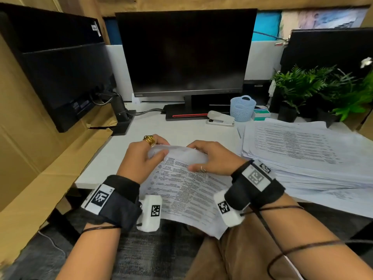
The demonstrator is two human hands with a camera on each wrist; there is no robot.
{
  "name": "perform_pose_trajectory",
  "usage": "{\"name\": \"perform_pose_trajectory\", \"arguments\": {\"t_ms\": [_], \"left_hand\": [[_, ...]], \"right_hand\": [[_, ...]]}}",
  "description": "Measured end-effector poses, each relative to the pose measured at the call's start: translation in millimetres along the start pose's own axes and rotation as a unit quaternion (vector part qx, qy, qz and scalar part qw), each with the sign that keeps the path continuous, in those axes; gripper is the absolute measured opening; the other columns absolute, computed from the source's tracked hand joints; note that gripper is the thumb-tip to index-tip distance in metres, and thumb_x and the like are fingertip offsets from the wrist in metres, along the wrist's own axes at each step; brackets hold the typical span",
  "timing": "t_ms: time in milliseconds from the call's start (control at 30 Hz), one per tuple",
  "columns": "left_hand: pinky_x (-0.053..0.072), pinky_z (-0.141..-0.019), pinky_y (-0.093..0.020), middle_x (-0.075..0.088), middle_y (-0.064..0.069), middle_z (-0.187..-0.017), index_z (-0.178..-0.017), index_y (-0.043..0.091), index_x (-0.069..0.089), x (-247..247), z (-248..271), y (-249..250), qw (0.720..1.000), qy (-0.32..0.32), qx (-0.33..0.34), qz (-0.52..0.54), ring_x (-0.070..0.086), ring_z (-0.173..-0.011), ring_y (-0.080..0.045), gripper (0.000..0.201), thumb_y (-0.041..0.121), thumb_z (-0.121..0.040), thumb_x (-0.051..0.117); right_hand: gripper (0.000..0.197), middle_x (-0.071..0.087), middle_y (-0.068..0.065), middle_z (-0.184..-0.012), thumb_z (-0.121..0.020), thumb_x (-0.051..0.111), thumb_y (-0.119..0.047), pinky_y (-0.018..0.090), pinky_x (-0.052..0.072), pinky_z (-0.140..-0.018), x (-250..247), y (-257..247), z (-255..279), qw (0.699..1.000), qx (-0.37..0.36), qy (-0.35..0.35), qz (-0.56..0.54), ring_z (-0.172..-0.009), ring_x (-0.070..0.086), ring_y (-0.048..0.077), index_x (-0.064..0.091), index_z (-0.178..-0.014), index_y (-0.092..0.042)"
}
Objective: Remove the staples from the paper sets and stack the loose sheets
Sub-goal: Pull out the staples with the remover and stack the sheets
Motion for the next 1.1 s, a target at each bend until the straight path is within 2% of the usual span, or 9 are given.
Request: {"name": "perform_pose_trajectory", "arguments": {"t_ms": [100, 233, 333, 533, 667, 833, 933, 1033, 1100], "left_hand": [[0.048, -0.078, -0.019, 0.068, 0.007, -0.085, -0.08, 0.03, 0.065, -10, -2, 9, 0.994, 0.066, 0.049, 0.068, 0.063, -0.084, -0.006, 0.022, 0.009, -0.079, 0.072], [0.056, -0.074, -0.03, 0.07, -0.002, -0.083, -0.077, 0.013, 0.073, -21, 3, 26, 0.975, 0.114, 0.182, 0.05, 0.068, -0.083, -0.013, 0.015, 0.002, -0.069, 0.079], [0.055, -0.068, -0.031, 0.07, 0.0, -0.085, -0.077, 0.016, 0.073, -21, 6, 32, 0.955, 0.141, 0.259, 0.025, 0.068, -0.078, -0.017, 0.019, -0.001, -0.069, 0.078], [0.051, -0.079, -0.02, 0.067, 0.019, -0.095, -0.082, 0.026, 0.07, -3, 10, 16, 0.967, 0.133, 0.173, 0.128, 0.066, -0.09, -0.008, 0.016, 0.013, -0.073, 0.074], [0.05, -0.085, -0.022, 0.065, 0.026, -0.101, -0.076, 0.015, 0.072, 5, 13, 18, 0.961, 0.136, 0.206, 0.125, 0.066, -0.091, -0.013, 0.002, 0.016, -0.076, 0.07], [0.045, -0.091, -0.022, 0.064, 0.024, -0.102, -0.08, 0.026, 0.07, 14, 12, 14, 0.957, 0.121, 0.203, 0.17, 0.064, -0.094, -0.015, 0.007, 0.033, -0.079, 0.069], [0.044, -0.094, -0.024, 0.063, 0.023, -0.106, -0.083, 0.024, 0.069, 22, 12, 16, 0.956, 0.12, 0.224, 0.147, 0.064, -0.096, -0.016, 0.003, 0.025, -0.08, 0.069], [0.047, -0.093, -0.03, 0.065, 0.007, -0.107, -0.093, 0.019, 0.07, 29, 8, 31, 0.959, 0.13, 0.245, 0.056, 0.062, -0.103, -0.016, 0.018, 0.008, -0.079, 0.071], [0.04, -0.097, -0.025, 0.055, 0.005, -0.12, -0.112, 0.02, 0.059, 29, -1, 35, 0.982, 0.103, 0.158, -0.007, 0.05, -0.115, -0.01, 0.041, 0.019, -0.075, 0.077]], "right_hand": [[0.034, 0.067, -0.005, -0.089, -0.079, 0.068, 0.001, 0.016, 0.049, -0.08, -1, 0, 12, 0.991, -0.058, 0.118, -0.036, -0.085, 0.064, 0.005, 0.063, -0.107, -0.019], [0.022, 0.071, -0.009, -0.089, -0.08, 0.068, -0.001, 0.017, 0.053, -0.08, -3, -1, 28, 0.956, -0.181, 0.228, -0.046, -0.083, 0.068, 0.001, 0.073, -0.098, -0.011], [0.028, 0.07, -0.006, -0.094, -0.076, 0.065, 0.007, 0.015, 0.053, -0.08, -8, 0, 38, 0.925, -0.244, 0.291, -0.033, -0.088, 0.068, 0.003, 0.072, -0.098, -0.007], [0.023, 0.068, 0.001, -0.097, -0.077, 0.059, 0.004, 0.015, 0.052, -0.085, -11, 0, 55, 0.897, -0.295, 0.329, -0.006, -0.095, 0.065, 0.006, 0.073, -0.094, -0.002], [0.021, 0.069, 0.003, -0.096, -0.075, 0.063, 0.009, 0.015, 0.052, -0.085, -15, 4, 60, 0.89, -0.297, 0.347, 0.0, -0.094, 0.066, 0.009, 0.073, -0.09, -0.001], [0.019, 0.07, 0.004, -0.094, -0.073, 0.067, 0.011, 0.015, 0.052, -0.081, -19, 11, 63, 0.893, -0.272, 0.357, -0.042, -0.091, 0.068, 0.008, 0.074, -0.086, -0.001], [0.017, 0.07, 0.003, -0.093, -0.074, 0.065, 0.008, 0.015, 0.052, -0.08, -24, 16, 66, 0.899, -0.25, 0.351, -0.075, -0.089, 0.068, 0.005, 0.074, -0.086, 0.0], [0.021, 0.072, -0.005, -0.085, -0.073, 0.066, 0.009, 0.014, 0.052, -0.077, -35, 23, 73, 0.916, -0.187, 0.333, -0.125, -0.082, 0.069, 0.003, 0.074, -0.086, -0.007], [0.027, 0.072, -0.012, -0.079, -0.075, 0.069, 0.009, 0.012, 0.05, -0.072, -49, 33, 82, 0.925, -0.121, 0.321, -0.16, -0.074, 0.067, 0.0, 0.072, -0.083, -0.017]]}}
Point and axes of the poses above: each hand's wrist, its own z-axis away from the middle knuckle, its own x-axis out of the palm, y = z × x, the point moved 4 cm from there along -z, towards the middle knuckle
